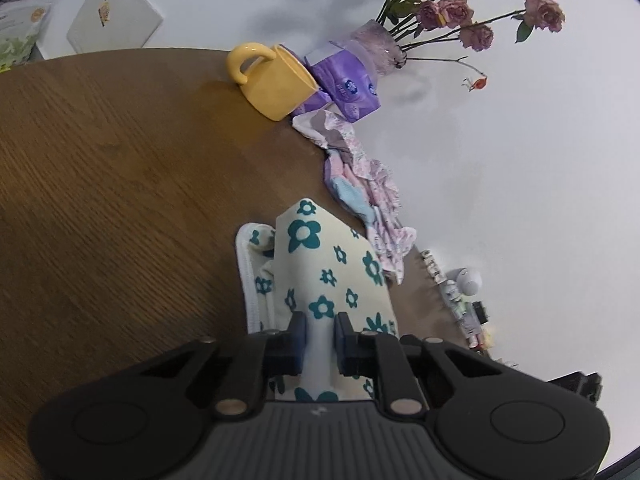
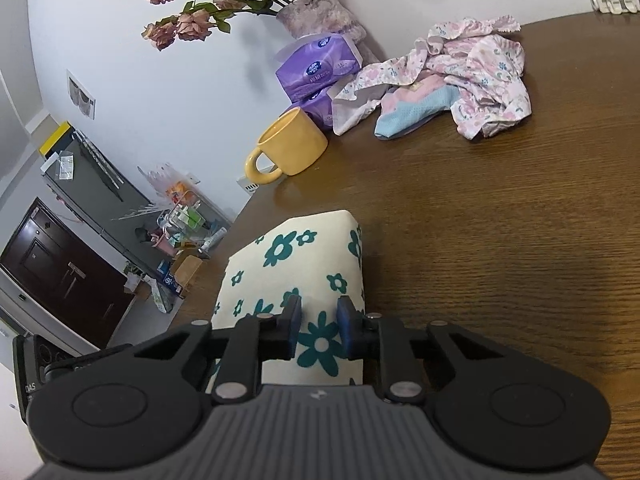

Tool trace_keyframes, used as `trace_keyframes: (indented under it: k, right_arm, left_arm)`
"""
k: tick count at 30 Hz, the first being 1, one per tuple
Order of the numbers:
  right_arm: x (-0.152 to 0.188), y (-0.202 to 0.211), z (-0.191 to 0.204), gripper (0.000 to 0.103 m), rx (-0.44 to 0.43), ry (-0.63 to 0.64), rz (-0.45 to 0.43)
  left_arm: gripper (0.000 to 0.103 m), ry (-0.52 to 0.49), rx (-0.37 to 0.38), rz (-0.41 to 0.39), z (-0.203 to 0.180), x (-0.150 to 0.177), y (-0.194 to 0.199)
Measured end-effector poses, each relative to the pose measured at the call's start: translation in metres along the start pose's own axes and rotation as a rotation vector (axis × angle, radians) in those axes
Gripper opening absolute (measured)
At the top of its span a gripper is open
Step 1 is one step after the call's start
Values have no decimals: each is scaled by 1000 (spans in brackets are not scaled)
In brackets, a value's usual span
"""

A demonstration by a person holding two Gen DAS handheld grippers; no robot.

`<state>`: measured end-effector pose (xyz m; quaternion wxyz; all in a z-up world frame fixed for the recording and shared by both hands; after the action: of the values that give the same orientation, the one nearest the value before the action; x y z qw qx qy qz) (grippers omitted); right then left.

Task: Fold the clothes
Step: 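Hold the bundle end pinched with both grippers and adjust the grip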

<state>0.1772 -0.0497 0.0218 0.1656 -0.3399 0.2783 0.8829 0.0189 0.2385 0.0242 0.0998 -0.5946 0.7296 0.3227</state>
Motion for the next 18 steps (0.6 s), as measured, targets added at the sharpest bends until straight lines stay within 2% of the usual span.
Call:
trace_keyframes:
  k: [1,2,3,4,5,8,9,10,11,12,15,18]
  right_arm:
    - [0,0,-1,21,-2,-6,4]
    - [-1,1,-2,26,-5,-15,6]
    - [0,0,-3,26,-7,-23,9]
    - [0,-1,-3,26,-7,-26,13]
    - [2,-2,-4,21,-8,-28,17]
    - [0,-3,-4,20,-11,-27,18]
    - [-2,-3,-4,22,-11,-27,16]
    - [-5,-4,-5,26,-10,-32,13]
    - [-9,-7,-6,37,-4,-39,8]
    - [-13,-9,-7,39,1,-46,2]
    - [-18,-22,-7,39,14,-53,15]
    - [-18,-35,-8,36,15,-68,42]
  left_arm:
    - [26,8,-5,1,0,0,1]
    - [38,13,-11,3,1,-1,1]
    - [40,13,-15,0,1,0,1]
    - [32,10,-19,5,1,0,0]
    - [12,7,-23,11,1,1,-1]
    - [16,-1,-25,16,1,0,-3]
    - [20,3,-21,11,0,-2,-3]
    - [34,15,-20,-1,-1,-5,-3]
    - [53,21,-29,-17,-2,-9,-5]
    - [58,27,-39,-33,-3,-12,-6]
    - [58,24,-62,-56,-7,-21,-17]
    - [51,12,-84,-44,-10,-23,-28]
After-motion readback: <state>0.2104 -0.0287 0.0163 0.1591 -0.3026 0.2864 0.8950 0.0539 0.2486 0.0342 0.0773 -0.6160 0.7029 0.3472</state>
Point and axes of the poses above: each gripper's, at about its wrist camera, not at the fingertips, and y roughly against the way its jaws point, z to its left, x to its underside, the point moved 1 cm from there along -y, roughly the way its jaws point, and after that the axes turned 12 degrees about -z, right-handed, at the moved point
